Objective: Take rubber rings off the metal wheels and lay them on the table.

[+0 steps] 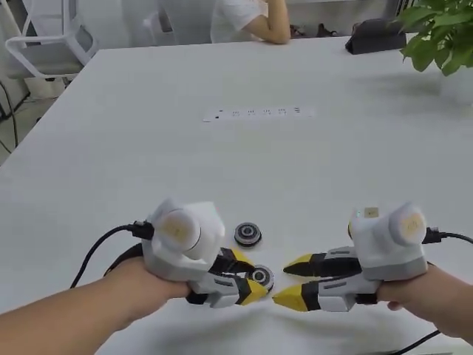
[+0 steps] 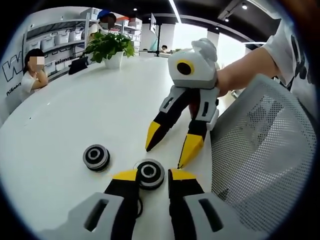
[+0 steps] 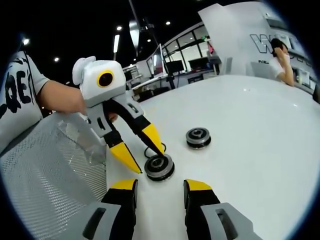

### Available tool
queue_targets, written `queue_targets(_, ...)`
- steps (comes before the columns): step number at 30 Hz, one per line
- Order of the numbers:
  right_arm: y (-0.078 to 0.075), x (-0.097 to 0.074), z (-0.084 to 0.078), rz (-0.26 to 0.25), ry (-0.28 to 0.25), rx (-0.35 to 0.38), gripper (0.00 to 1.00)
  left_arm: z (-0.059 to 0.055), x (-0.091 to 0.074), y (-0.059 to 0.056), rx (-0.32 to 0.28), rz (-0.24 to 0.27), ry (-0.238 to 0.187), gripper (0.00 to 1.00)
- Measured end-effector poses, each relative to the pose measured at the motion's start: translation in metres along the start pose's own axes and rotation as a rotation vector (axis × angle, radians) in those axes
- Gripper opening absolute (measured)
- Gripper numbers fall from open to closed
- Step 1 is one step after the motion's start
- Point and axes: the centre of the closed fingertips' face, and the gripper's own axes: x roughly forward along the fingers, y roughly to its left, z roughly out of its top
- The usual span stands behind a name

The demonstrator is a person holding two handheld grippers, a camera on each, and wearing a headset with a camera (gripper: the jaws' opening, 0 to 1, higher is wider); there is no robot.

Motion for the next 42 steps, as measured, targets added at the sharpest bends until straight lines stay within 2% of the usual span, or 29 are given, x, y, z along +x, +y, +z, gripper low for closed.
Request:
queue_targets(10, 0.001, 0.004, 0.0, 0.007, 0.004, -0.007, 0.35, 0.0, 0.001, 0.005, 0.012, 0.027, -0.008, 0.09)
queue_targets(19, 0.003, 0.012, 0.005, 0.015, 0.001, -0.028, 0.33, 0.0, 0.002, 0.003, 0.058, 0.045, -0.008, 0.08)
queue_targets(27, 0.007, 0.022, 0.004, 0.017, 0.04, -0.126, 0.28, 0.0, 0.002, 0.004, 0.07, 0.056, -0.009, 0.08)
queue_targets(32, 0.002, 0.021, 0.005, -0.004, 0.042, -0.156, 0.24, 0.0, 0.002, 0.003, 0.066, 0.066, -0.015, 0.08)
queue_targets(36, 0.004, 0.02, 0.003, -0.01, 0.041, -0.177, 0.23, 0.0, 0.002, 0.004, 0.062, 0.07, -0.017, 0.07)
queue_targets(42, 0.003, 0.019, 0.001, -0.028, 0.063, -0.229, 0.21, 0.0, 0.002, 0.004, 0.059, 0.072, -0.026, 0.07)
